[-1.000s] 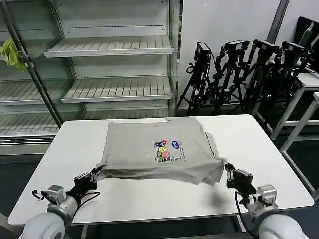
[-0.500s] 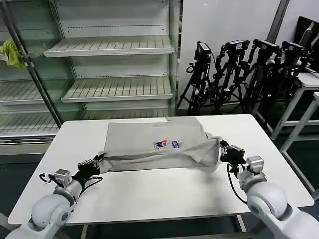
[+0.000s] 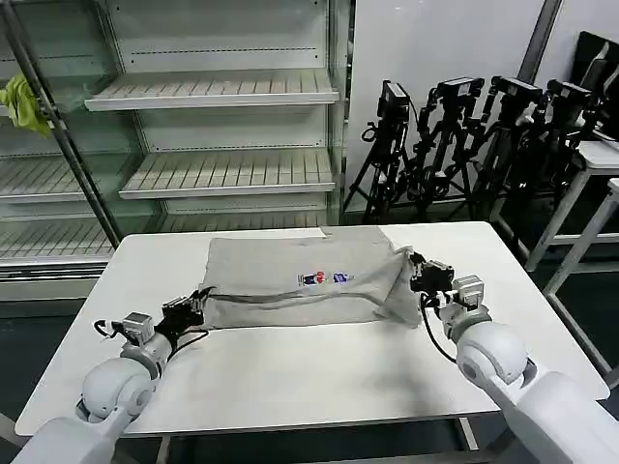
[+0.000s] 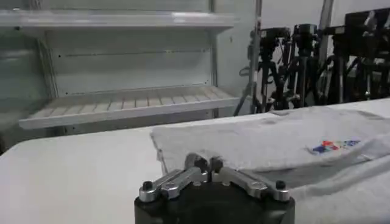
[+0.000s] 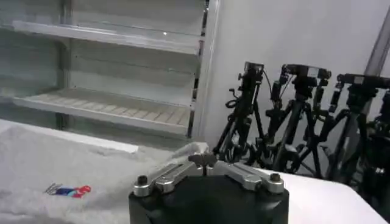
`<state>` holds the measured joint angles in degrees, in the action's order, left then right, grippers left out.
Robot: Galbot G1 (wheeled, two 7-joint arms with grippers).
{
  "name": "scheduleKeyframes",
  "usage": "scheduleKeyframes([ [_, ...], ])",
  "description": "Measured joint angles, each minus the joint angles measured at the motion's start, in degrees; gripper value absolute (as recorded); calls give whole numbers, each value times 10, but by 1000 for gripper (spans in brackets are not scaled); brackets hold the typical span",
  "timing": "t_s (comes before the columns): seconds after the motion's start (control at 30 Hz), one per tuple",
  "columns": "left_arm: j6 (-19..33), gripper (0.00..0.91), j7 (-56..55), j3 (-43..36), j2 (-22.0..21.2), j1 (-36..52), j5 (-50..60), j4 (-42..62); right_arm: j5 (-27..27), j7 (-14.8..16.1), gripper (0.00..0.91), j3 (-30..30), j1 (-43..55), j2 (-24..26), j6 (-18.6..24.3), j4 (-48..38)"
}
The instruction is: Fold and organize the clothes.
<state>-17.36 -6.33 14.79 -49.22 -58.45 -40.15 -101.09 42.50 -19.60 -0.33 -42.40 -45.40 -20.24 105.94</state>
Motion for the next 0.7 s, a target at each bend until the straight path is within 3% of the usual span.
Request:
scheduleKeyframes([
  [0.07,0,50,0,-6,-1,8,1,8,-4,2,0,-6,4,-4,0,-7],
  [0.1,1,40,0,-8,-2,11,2,11,-6,3,60,-8,5,-6,0,-10],
  [0.13,1,40,0,-10,-2,14,3,14,-8,3,816,-10,7,-7,0,-13],
  [0.17,1,141,0,-12,-3,16,3,17,-10,3,907,-13,8,-10,-1,-16],
  [0.2,2,474,0,-13,-3,18,4,20,-13,3,907,-16,9,-12,-3,-19],
  [0.23,2,907,0,-15,-3,20,5,23,-15,3,907,-18,9,-14,-4,-22],
  [0.7,10,907,2,-13,-2,31,18,45,-30,4,907,-8,10,-18,-10,-46],
])
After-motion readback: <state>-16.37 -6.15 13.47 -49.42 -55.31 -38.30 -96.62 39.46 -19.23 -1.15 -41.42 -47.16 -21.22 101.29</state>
